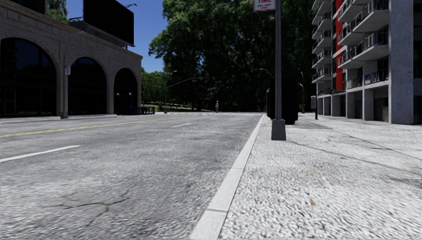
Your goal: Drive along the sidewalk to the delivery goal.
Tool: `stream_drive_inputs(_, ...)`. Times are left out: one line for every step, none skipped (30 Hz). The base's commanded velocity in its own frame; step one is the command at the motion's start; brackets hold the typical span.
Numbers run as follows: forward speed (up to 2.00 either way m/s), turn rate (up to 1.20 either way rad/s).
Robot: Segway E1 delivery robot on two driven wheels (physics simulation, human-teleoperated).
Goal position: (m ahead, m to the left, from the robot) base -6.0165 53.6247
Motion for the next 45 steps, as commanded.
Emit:
stream_drive_inputs(2.00,-0.62)
stream_drive_inputs(2.00,-0.62)
stream_drive_inputs(2.00,-0.62)
stream_drive_inputs(2.00,-0.62)
stream_drive_inputs(2.00,-0.62)
stream_drive_inputs(2.00,-0.62)
stream_drive_inputs(2.00,-0.62)
stream_drive_inputs(2.00,-0.62)
stream_drive_inputs(2.00,-0.62)
stream_drive_inputs(2.00,-0.62)
stream_drive_inputs(2.00,-0.62)
stream_drive_inputs(2.00,-0.62)
stream_drive_inputs(2.00,-0.62)
stream_drive_inputs(2.00,-0.62)
stream_drive_inputs(2.00,-0.62)
stream_drive_inputs(2.00,-0.62)
stream_drive_inputs(2.00,-0.62)
stream_drive_inputs(2.00,-0.62)
stream_drive_inputs(2.00,-0.62)
stream_drive_inputs(2.00,-0.63)
stream_drive_inputs(2.00,-0.76)
stream_drive_inputs(2.00,-0.82)
stream_drive_inputs(2.00,-0.82)
stream_drive_inputs(2.00,-0.86)
stream_drive_inputs(2.00,-0.87)
stream_drive_inputs(2.00,-0.87)
stream_drive_inputs(2.00,-0.87)
stream_drive_inputs(2.00,-0.87)
stream_drive_inputs(2.00,-0.87)
stream_drive_inputs(2.00,-0.87)
stream_drive_inputs(2.00,-0.87)
stream_drive_inputs(2.00,-0.87)
stream_drive_inputs(2.00,-0.87)
stream_drive_inputs(2.00,-0.87)
stream_drive_inputs(2.00,-0.87)
stream_drive_inputs(2.00,-0.81)
stream_drive_inputs(2.00,-0.66)
stream_drive_inputs(2.00,-0.66)
stream_drive_inputs(2.00,0.00)
stream_drive_inputs(2.00,0.00)
stream_drive_inputs(2.00,0.00)
stream_drive_inputs(2.00,0.00)
stream_drive_inputs(2.00,0.00)
stream_drive_inputs(2.00,0.00)
stream_drive_inputs(2.00,0.00)
